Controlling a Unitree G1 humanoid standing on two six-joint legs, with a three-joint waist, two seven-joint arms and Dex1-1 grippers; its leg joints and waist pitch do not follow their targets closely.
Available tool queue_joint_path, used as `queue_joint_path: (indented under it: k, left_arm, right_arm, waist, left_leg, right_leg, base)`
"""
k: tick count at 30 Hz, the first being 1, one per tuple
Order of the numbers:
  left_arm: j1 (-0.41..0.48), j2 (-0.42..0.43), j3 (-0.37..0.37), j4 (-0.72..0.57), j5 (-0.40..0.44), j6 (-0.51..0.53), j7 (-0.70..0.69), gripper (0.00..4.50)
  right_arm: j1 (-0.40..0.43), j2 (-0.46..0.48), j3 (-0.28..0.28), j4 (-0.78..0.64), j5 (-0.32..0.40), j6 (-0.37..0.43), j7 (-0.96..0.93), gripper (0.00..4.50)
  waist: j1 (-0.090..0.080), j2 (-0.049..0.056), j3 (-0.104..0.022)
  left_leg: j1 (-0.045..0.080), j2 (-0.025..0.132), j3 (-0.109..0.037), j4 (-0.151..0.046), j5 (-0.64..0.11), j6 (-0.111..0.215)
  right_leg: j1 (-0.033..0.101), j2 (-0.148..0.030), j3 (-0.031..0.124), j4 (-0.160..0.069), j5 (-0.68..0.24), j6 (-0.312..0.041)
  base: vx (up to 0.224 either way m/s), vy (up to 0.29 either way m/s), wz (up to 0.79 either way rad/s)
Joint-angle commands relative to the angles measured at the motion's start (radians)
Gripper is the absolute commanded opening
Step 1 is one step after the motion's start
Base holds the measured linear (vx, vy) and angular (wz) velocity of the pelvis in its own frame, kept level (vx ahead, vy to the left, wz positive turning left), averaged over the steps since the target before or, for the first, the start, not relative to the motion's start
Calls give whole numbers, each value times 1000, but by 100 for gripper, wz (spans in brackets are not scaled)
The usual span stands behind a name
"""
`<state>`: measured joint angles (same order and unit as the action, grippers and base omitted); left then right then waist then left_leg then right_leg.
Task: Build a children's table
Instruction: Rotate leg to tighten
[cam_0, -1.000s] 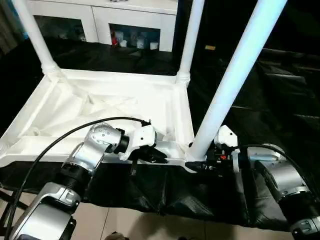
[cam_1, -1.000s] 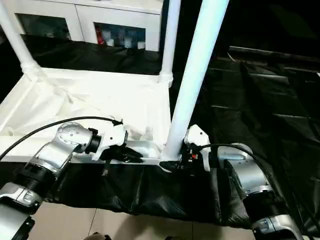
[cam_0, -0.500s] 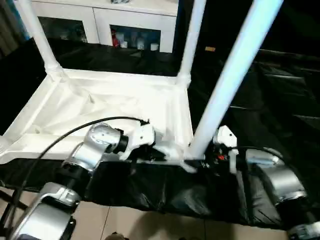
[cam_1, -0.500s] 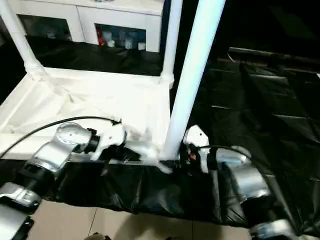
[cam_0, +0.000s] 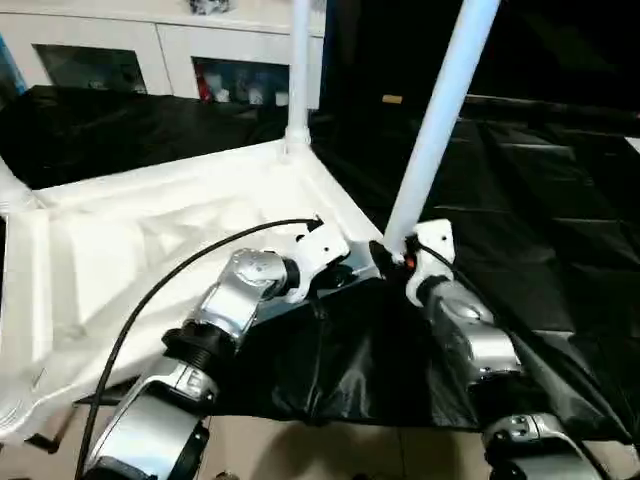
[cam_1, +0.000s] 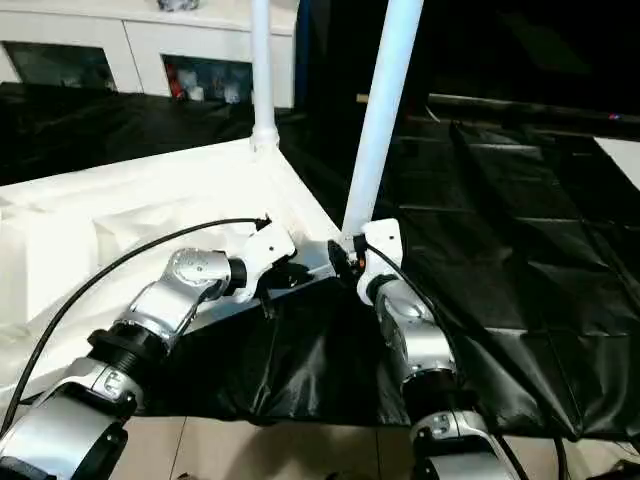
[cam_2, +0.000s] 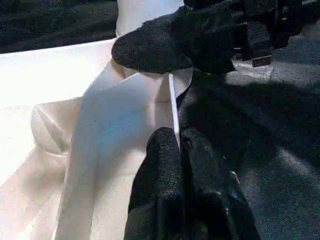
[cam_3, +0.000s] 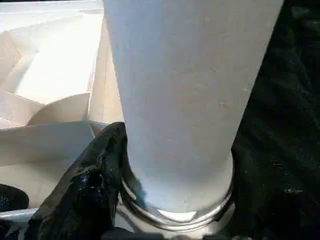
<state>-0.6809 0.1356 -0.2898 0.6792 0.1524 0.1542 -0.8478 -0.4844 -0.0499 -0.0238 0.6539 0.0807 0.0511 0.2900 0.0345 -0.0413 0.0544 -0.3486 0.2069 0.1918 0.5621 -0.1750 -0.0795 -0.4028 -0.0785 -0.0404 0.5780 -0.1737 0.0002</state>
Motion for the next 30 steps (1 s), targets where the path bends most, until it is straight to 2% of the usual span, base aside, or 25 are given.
queue_joint_path:
  k: [1,3,4,5,8,10,14,15,16,19,23,25,26,30]
  left_arm:
    - [15,-65,-91,11,6,-4,-56,0]
    - [16,-60,-90,11,6,-6,-58,0]
    - [20,-45,-90,9,7,-16,-70,0]
    - [29,-16,-90,0,4,-36,-104,0]
    - [43,20,-89,-13,-4,-55,-152,0]
    - [51,42,-88,-21,-9,-71,-185,0]
    - [57,86,-90,-35,-20,-108,-249,0]
    - [57,96,-89,-38,-23,-115,-263,0]
    - [55,115,-88,-45,-33,-129,-299,0]
    - [52,134,-87,-55,-44,-144,-340,0]
    - [49,167,-94,-79,-61,-163,-420,0]
    - [47,177,-98,-81,-68,-173,-448,0]
    - [47,181,-101,-81,-69,-176,-458,0]
    - [48,192,-106,-80,-70,-188,-478,0]
  right_arm:
    - [-22,56,71,6,6,-4,93,340]
    - [-20,49,70,3,6,-8,104,377]
    - [-16,30,71,-6,11,-16,130,377]
    - [-4,-12,75,-33,26,-21,196,385]
    - [10,-65,87,-61,28,-25,270,407]
    - [16,-96,95,-72,22,-29,310,430]
    - [42,-163,118,-122,42,-23,446,430]
    - [51,-182,125,-139,52,-17,491,430]
    - [73,-223,149,-185,72,1,588,430]
    - [94,-266,178,-230,81,14,680,430]
    - [124,-345,228,-301,105,74,840,430]
    - [125,-368,242,-307,109,93,886,430]
    - [125,-376,247,-309,111,100,903,405]
    - [125,-388,255,-313,115,115,927,383]
  waist:
    - [3,4,-43]
    - [2,5,-44]
    - [2,2,-43]
    - [4,4,-45]
    - [6,1,-46]
    - [9,4,-50]
    - [16,5,-51]
    - [17,6,-50]
    - [17,6,-50]
    - [23,6,-46]
    - [31,5,-41]
    - [34,6,-43]
    - [36,7,-44]
    - [43,7,-45]
  left_leg:
    - [2,19,-13,-75,-353,10]
    - [1,19,-12,-75,-345,13]
    - [0,20,-10,-74,-338,17]
    - [2,20,-10,-73,-335,24]
    - [-1,20,-6,-70,-292,42]
    - [-2,22,-5,-66,-241,56]
    - [-3,22,-2,-63,-198,76]
    - [-1,24,-1,-62,-196,82]
    - [-1,24,-1,-62,-199,83]
    - [1,26,0,-64,-230,84]
    - [3,29,-2,-68,-268,65]
    - [3,30,-1,-68,-266,59]
    - [3,31,-1,-67,-260,57]
    - [3,30,0,-65,-239,56]
  right_leg:
    - [28,-50,31,-78,-353,-160]
    - [28,-50,32,-77,-330,-168]
    - [29,-49,32,-76,-317,-172]
    - [31,-49,31,-75,-304,-177]
    - [36,-50,33,-70,-247,-195]
    - [39,-51,33,-61,-182,-215]
    - [47,-49,31,-53,-107,-238]
    - [44,-48,31,-52,-95,-245]
    - [44,-48,31,-51,-96,-249]
    - [42,-50,32,-56,-141,-245]
    - [41,-50,32,-63,-232,-224]
    - [40,-50,32,-61,-229,-224]
    - [39,-50,32,-60,-217,-228]
    - [40,-50,31,-55,-180,-239]
  base:
    - [0,0,0]
    - [0,0,0]
    - [0,0,0]
    - [0,0,0]
    - [0,0,0]
    - [0,0,0]
    - [0,0,0]
    - [0,0,0]
    - [0,0,0]
    - [0,0,0]
    - [0,0,0]
    - [0,0,0]
    - [0,0,0]
    - [0,0,0]
